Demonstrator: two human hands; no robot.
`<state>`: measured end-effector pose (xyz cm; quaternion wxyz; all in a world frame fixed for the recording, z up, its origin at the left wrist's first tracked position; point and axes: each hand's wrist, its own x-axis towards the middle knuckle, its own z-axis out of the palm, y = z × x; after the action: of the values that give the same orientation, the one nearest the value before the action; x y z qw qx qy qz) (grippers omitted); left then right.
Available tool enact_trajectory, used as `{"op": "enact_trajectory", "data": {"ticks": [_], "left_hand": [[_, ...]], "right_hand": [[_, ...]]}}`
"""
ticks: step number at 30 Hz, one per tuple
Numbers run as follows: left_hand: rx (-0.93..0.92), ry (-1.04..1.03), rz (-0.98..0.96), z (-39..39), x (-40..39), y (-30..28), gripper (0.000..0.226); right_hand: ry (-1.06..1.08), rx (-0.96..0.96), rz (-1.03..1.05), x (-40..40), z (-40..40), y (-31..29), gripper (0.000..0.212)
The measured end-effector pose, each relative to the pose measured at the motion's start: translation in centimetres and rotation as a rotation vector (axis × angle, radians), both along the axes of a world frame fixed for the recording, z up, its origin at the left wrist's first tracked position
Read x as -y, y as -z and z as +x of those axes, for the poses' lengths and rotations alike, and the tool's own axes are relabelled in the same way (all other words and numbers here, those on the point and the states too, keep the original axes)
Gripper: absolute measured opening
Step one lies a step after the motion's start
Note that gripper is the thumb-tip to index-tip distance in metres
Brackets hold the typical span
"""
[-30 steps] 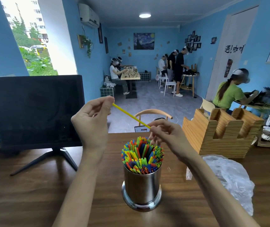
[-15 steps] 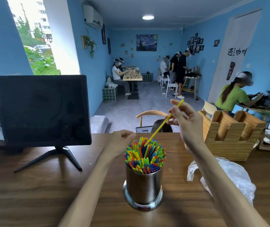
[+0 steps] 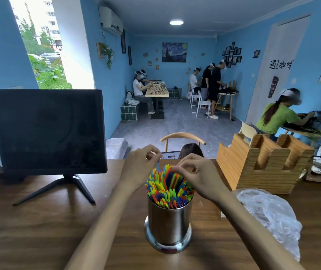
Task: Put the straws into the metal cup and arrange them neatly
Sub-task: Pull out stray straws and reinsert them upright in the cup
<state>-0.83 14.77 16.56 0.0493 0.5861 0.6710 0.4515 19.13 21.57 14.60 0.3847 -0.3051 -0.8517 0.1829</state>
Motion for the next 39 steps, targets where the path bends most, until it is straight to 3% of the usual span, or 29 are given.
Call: {"op": "enact_trajectory", "data": {"ticks": [3, 5, 8, 10, 13, 17, 20, 24, 31, 36, 39], "left_hand": [[0.028, -0.006, 0.244, 0.8, 0.8, -1.6, 0.008], [0.031, -0.072, 0.478, 1.4, 1.7, -2.9, 0.007], [0.21, -0.136, 0.783, 2.2, 2.6, -4.5, 0.008], [0.363, -0.124, 0.875, 2.6, 3.0, -5.0, 0.01], [0.467, -0.122, 0.901, 2.8, 2.9, -5.1, 0.015], [0.573, -0.158, 0.789, 1.5, 2.4, -3.8, 0.01], [0.589, -0.184, 0.536, 1.0, 2.0, -1.5, 0.012], [0.441, 0.009, 0.059, 1.0, 1.4, 0.7, 0.01], [0.19, 0.044, -0.136, 0.9, -0.8, 1.4, 0.012], [-0.02, 0.156, -0.255, 0.8, -2.5, 1.4, 0.027], [-0.101, 0.277, -0.321, 0.9, -2.6, 0.8, 0.027]], "right_hand": [[-0.017, 0.151, -0.054, -0.3, 0.0, 0.0, 0.025], [-0.023, 0.126, -0.072, -0.1, -0.1, -0.6, 0.022], [-0.091, 0.005, -0.174, 0.5, -0.1, -1.4, 0.036], [-0.151, -0.057, -0.261, 0.7, -0.2, -2.0, 0.042], [-0.223, -0.112, -0.267, 0.5, -0.1, -2.6, 0.021], [-0.268, -0.436, -0.525, -0.3, 1.4, -3.6, 0.01], [-0.256, -0.801, -0.753, -0.8, 2.2, -4.7, 0.015], [-0.208, -0.946, -0.676, -0.9, 2.2, -6.0, 0.021], [-0.107, -0.647, -0.242, -1.2, 1.9, -5.5, 0.009], [-0.074, -0.273, -0.106, -0.4, 0.5, -2.2, 0.032], [0.021, -0.058, -0.046, -0.8, 0.3, -0.9, 0.013]]}}
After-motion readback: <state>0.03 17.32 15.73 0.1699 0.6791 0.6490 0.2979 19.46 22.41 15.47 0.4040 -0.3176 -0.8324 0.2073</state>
